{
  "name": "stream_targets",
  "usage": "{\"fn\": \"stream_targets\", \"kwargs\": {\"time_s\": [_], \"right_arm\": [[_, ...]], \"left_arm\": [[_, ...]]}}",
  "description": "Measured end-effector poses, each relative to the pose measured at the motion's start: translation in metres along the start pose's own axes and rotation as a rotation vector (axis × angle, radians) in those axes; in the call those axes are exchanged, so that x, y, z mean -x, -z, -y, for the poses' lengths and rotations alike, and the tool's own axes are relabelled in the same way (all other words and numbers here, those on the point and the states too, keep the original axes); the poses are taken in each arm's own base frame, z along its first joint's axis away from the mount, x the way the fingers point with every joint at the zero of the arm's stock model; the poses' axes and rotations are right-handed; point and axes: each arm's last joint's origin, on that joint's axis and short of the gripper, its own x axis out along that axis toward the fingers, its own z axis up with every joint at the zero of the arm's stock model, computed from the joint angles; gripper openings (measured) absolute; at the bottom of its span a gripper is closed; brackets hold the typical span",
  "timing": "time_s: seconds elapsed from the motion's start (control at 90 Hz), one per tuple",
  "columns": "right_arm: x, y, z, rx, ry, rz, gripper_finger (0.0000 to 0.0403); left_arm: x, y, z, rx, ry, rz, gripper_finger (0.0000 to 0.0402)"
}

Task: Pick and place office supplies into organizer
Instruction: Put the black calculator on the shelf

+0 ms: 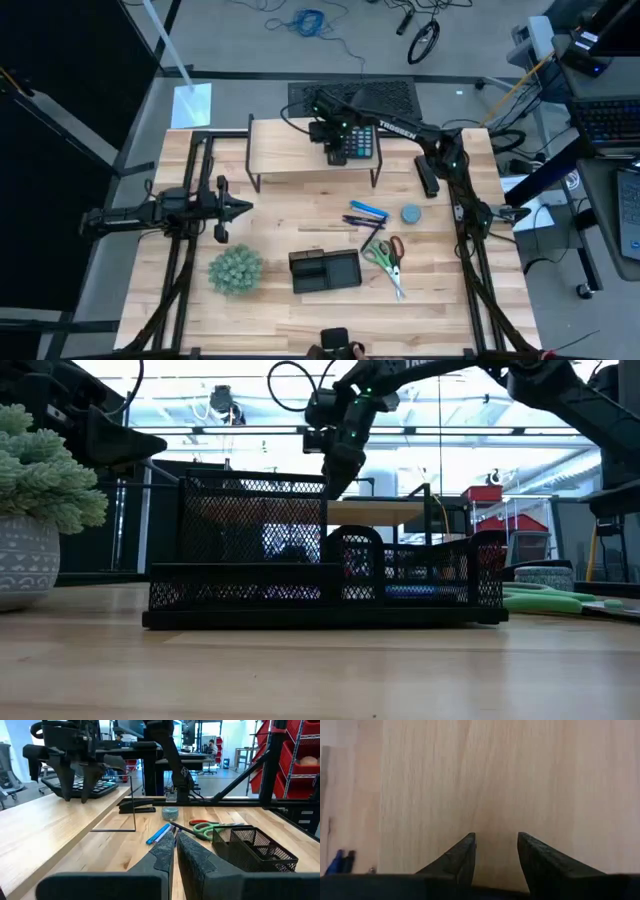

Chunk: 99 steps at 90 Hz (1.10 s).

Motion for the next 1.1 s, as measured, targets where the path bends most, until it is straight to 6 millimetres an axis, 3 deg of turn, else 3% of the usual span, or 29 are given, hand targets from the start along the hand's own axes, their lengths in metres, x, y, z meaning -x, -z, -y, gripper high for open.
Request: {"fn": "stream_targets", "kwargs": {"time_s": [0.544, 1.1], "right_arm": [[0.002, 0.009, -0.003, 0.004, -0.001, -0.106, 0.0132], [0.019, 0.017, -0.006, -0.038, -0.011, -0.147, 0.0132]], "left_arm": [[0.0, 0.0, 0.0, 0.0, 0.0, 0.0, 0.001], [0.0, 0.0, 0.0, 0.0, 0.0, 0.0, 0.001]]}}
